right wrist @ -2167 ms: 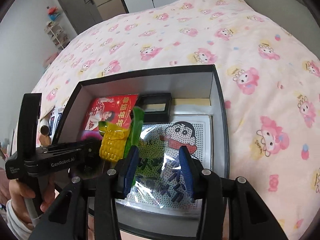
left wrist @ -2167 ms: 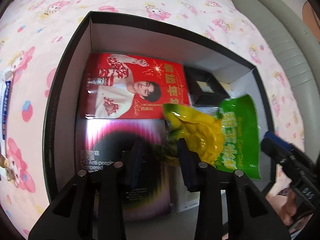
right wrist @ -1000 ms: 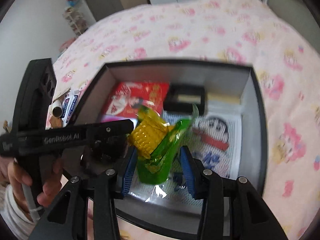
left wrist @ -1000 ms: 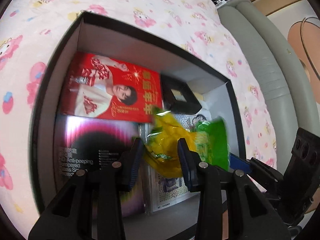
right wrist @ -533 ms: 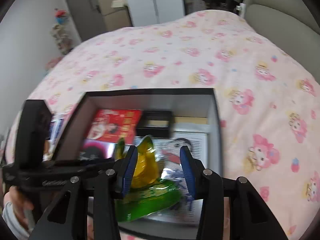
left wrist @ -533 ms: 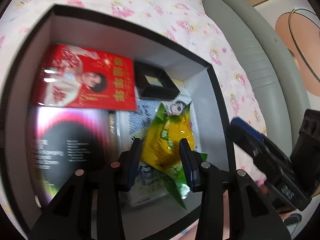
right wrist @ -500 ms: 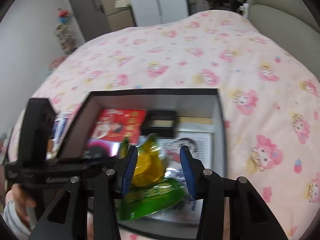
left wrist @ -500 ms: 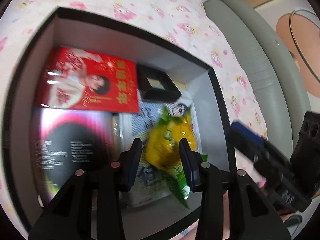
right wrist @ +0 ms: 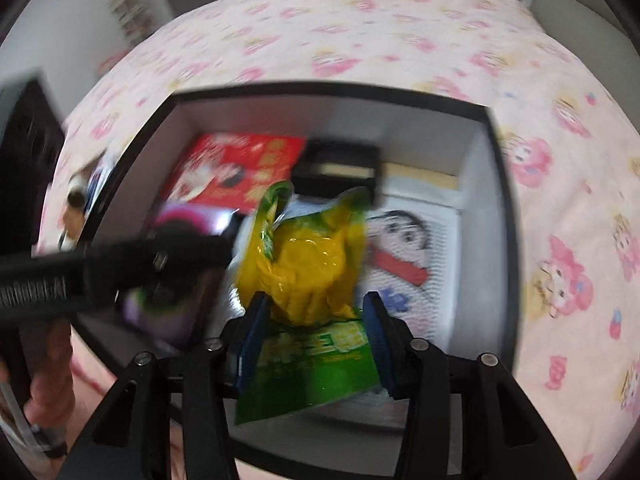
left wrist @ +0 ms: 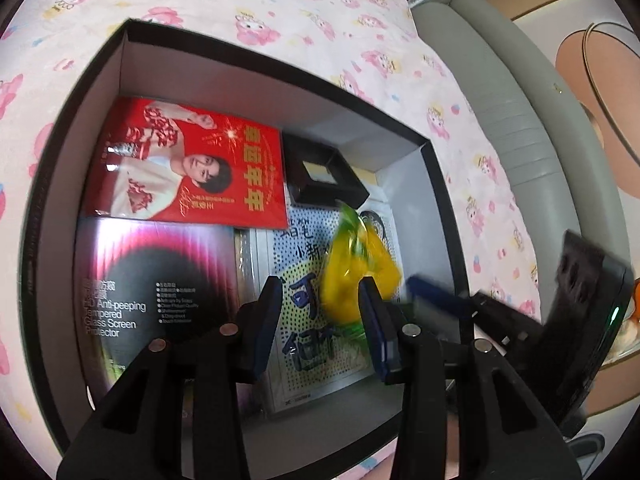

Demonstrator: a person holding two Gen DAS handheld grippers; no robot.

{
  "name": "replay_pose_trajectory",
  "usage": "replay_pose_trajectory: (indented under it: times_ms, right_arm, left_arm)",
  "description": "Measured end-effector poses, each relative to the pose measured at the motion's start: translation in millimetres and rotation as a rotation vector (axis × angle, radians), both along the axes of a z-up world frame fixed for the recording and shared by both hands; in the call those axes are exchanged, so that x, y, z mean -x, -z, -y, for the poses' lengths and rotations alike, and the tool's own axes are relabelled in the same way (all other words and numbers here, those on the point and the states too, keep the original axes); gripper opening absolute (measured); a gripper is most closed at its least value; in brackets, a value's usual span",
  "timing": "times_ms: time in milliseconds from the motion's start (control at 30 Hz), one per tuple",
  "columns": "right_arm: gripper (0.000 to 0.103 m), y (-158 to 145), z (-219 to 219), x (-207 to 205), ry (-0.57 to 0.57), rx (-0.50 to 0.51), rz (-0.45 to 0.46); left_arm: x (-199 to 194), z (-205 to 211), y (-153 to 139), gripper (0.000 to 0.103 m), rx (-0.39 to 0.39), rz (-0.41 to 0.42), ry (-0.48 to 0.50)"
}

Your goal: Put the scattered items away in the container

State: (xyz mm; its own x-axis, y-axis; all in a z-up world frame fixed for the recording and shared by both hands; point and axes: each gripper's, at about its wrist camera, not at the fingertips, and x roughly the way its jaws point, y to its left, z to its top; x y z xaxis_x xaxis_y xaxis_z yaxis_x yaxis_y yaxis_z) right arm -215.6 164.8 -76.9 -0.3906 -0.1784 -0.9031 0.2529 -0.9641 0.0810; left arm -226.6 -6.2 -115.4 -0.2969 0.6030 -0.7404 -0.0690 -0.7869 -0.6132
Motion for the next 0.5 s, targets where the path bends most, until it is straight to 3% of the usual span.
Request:
replay_pose_trajectory:
  times_ms: [133, 200, 367, 500]
  right_arm:
    - [0.045, -11.7, -12.6, 3.0, 0.087, -0.066, -0.09]
    - [0.045, -13.8, -17.5, 4.4, 0.088, -0.023, -0.084]
    - [0.045, -7.5, -2.6, 1.8, -0.024, 0.089, -0.01]
    - [0.045, 0.2, 16.5, -6.1, -0.111, 0.089, 0.021]
  left_arm:
    - [-2.0, 1.5, 1.3, 0.039, 0.004, 0.005, 0.003]
    - [-2.2, 1.8, 1.6, 0.039, 0.005, 0.006, 0.0]
    - [-1.9, 3.1, 3.2, 0.039, 0.011, 0.01, -0.009]
    - [-2.0, 4.7, 3.8, 0.039, 0.017, 0.008, -0.014]
